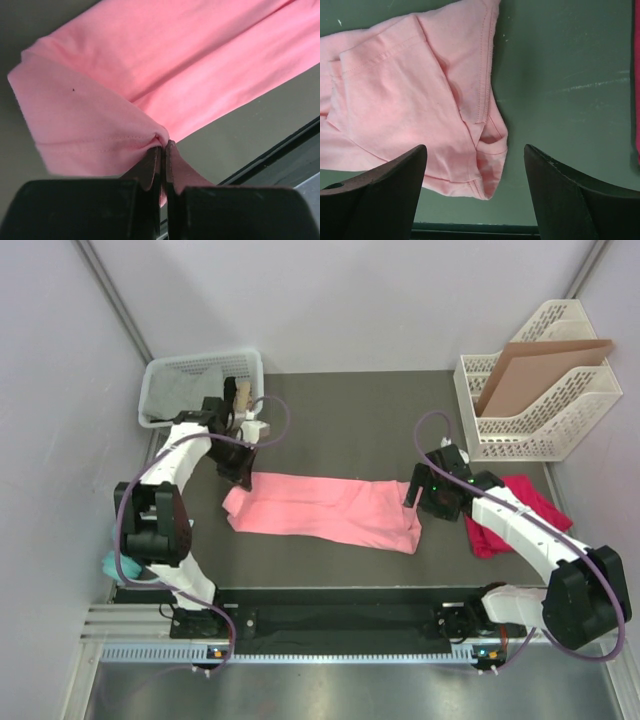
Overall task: Fold and stack the t-shirts
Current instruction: Fold the tshirt
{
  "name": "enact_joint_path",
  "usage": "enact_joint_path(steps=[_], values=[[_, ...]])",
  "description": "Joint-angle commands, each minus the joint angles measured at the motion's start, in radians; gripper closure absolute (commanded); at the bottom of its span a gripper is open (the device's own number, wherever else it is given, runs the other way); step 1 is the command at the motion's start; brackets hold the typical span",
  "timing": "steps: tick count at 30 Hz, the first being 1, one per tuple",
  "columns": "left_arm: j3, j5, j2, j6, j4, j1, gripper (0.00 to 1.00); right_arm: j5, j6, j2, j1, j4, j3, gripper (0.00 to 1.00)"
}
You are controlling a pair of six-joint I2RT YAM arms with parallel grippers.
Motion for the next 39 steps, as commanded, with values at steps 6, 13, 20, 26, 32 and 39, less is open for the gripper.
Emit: enact_joint_path(steps=[6, 13, 20, 26, 32, 39], values=[[-0.018, -0.033, -0.012, -0.169, 0.037, -0.195, 1.0, 0.02, -0.03, -0.039, 0.014, 0.006, -0.012, 0.21], [0.019, -0.062, 0.021, -0.261, 0.078, -0.372, 1.0, 0.022, -0.031, -0.054, 0.01, 0.008, -0.031, 0.21], [0.086, -0.092, 0.105, -0.292, 0.089, -0.464, 1.0, 0.031, -0.033, -0.076, 0.01, -0.009, -0.035, 0.22], [0.143, -0.107, 0.177, -0.332, 0.127, -0.505, 1.0, 0.032, -0.021, -0.099, 0.01, -0.026, -0.042, 0.22], [0.165, -0.102, 0.193, -0.381, 0.175, -0.507, 1.0, 0.035, -0.01, -0.114, 0.01, -0.038, -0.053, 0.23], [0.119, -0.131, 0.274, -0.398, 0.229, -0.588, 0.94, 0.026, -0.001, -0.113, 0.01, -0.041, -0.042, 0.24]])
